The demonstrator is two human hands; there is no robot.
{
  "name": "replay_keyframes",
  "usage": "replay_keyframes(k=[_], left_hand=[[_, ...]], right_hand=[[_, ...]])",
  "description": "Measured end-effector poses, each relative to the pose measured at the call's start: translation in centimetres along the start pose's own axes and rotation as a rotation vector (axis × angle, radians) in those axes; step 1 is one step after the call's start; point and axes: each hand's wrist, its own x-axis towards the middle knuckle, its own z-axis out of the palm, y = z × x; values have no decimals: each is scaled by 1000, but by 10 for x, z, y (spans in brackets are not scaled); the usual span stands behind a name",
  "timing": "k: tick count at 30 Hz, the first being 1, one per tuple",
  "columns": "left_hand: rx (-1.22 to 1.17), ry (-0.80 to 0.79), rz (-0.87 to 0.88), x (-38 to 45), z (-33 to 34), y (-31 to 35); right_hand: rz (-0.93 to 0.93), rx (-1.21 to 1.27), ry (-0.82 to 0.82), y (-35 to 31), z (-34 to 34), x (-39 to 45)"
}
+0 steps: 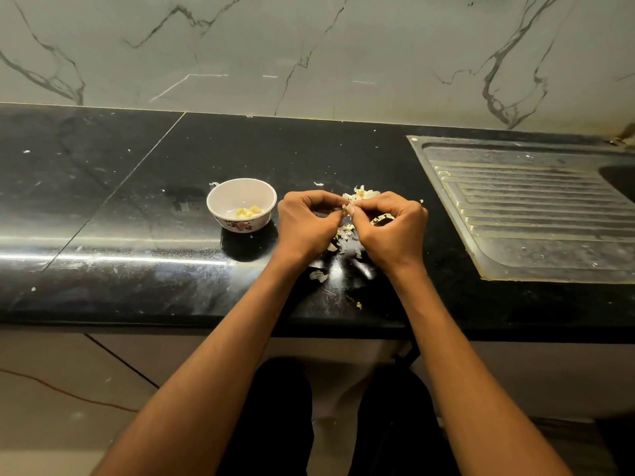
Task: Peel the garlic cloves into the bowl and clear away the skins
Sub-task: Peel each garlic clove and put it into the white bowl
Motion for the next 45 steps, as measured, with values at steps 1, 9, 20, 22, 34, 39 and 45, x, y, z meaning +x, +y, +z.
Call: replay_keyframes(k=[1,9,20,22,34,39,45], left_hand=[[25,11,13,-1,0,1],[93,28,82,-2,2,1],[201,0,159,-1,3,-3],[212,-7,162,-1,4,-3],[-31,-88,-2,-1,-1,1],[-167,-150,-49,0,-4,3],[-247,-139,-67,1,-3,4]], right_hand=[[-6,-15,0,0,0,0],[72,-47,-53,1,1,-1],[134,-15,-66,-1,1,0],[156,1,-68,-1,1,1],[405,236,-42,-8,1,4],[428,319,-37,-12,-2,5],[406,296,-51,-10,-1,6]])
